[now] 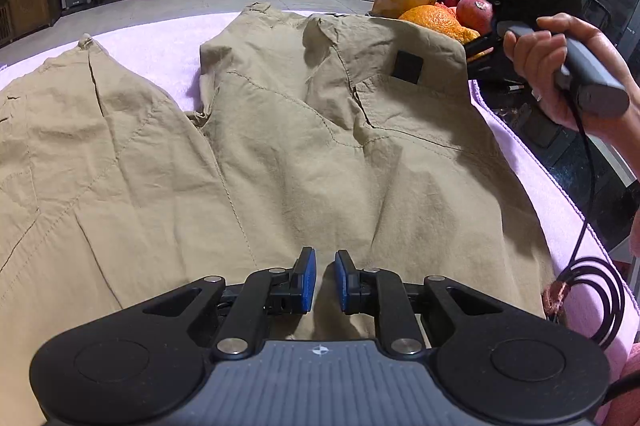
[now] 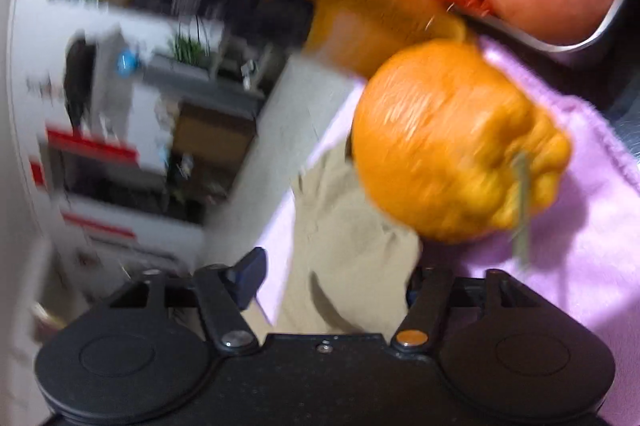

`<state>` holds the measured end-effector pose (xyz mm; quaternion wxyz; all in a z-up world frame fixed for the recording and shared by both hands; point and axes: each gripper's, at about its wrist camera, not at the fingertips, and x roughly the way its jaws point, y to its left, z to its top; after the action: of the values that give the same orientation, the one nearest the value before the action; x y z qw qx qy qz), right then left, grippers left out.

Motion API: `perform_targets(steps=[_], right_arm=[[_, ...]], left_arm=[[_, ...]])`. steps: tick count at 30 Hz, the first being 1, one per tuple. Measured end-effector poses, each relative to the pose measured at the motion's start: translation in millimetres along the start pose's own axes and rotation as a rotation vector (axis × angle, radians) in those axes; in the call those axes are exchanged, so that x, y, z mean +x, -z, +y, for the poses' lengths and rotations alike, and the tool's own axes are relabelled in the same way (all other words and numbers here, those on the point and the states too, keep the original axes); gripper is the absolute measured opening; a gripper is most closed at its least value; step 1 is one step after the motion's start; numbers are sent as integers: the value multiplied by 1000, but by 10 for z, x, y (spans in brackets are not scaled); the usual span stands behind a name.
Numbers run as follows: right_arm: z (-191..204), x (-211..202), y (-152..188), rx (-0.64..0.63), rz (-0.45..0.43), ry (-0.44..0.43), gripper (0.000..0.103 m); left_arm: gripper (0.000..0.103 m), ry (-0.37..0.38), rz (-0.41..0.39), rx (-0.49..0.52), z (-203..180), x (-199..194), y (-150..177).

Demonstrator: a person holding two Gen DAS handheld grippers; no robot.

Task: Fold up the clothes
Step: 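Grasp the khaki trouser leg with the right tool and lift it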

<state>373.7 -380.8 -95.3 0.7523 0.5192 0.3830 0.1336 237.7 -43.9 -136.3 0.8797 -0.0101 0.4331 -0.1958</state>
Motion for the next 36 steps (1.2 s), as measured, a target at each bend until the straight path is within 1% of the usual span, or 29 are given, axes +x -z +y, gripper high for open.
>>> perform_targets(steps=[2,3,4,5,6,7,8,9,17,18,22,24,25,27,28,29,30,31,32,34,35,36], right_arm=[[-68,17,-30,38,-16,-24,75],[-46,19,-9,15,-30,-20,70],[46,13,60,-63,-51,5,63],[138,7,130,-140,-72,30,47],[231,1,199,-218,-94,54,28],[323,-5,268,-295,-115,79,18],[416,-11,337,-373,-136,104,12],[508,-17,406,-451,-157,128,11],[1248,-64,960,-1072,-324,327,10],[1270,-70,976,-1099,-315,354,10],[989,-91,770,-934,-126,472,11],[849,-101,667,-848,-32,528,20],[795,-135,606,-795,-11,535,21],[729,-274,461,-661,-37,495,32],[743,-307,408,-626,-55,480,34],[819,-290,381,-631,-79,471,41],[895,-274,354,-637,-103,463,53],[971,-258,327,-642,-127,455,57],[1047,-242,301,-647,-151,447,59],[1199,-209,247,-658,-199,430,58],[1237,-148,212,-666,-199,443,55],[1237,-17,172,-677,-171,485,53]], left_arm=[[17,0,0,-1,1,0,-1],[17,1,-1,-2,2,0,-1],[17,0,-1,-1,-1,1,-1],[18,-1,-1,1,-10,-4,4],[18,-2,-2,2,-13,-3,3],[18,-3,-2,3,-13,1,0],[18,-3,-2,4,-13,4,-3],[18,-3,-2,4,-12,6,-6],[18,-18,-8,24,-43,12,-3],[18,-20,-9,28,-49,13,-2],[18,-32,-14,45,-72,14,4],[18,-30,-14,44,-66,13,3],[18,-29,-14,43,-63,12,4],[18,-26,-13,38,-58,9,5],[18,-26,-14,38,-58,11,5],[18,-27,-14,39,-59,13,5],[18,-26,-14,39,-50,22,1],[18,-27,-14,38,-55,21,5],[18,-27,-12,37,-67,16,10],[18,-26,-10,37,-78,11,15],[18,-22,-10,34,-69,11,15],[18,-18,-11,30,-59,11,15]])
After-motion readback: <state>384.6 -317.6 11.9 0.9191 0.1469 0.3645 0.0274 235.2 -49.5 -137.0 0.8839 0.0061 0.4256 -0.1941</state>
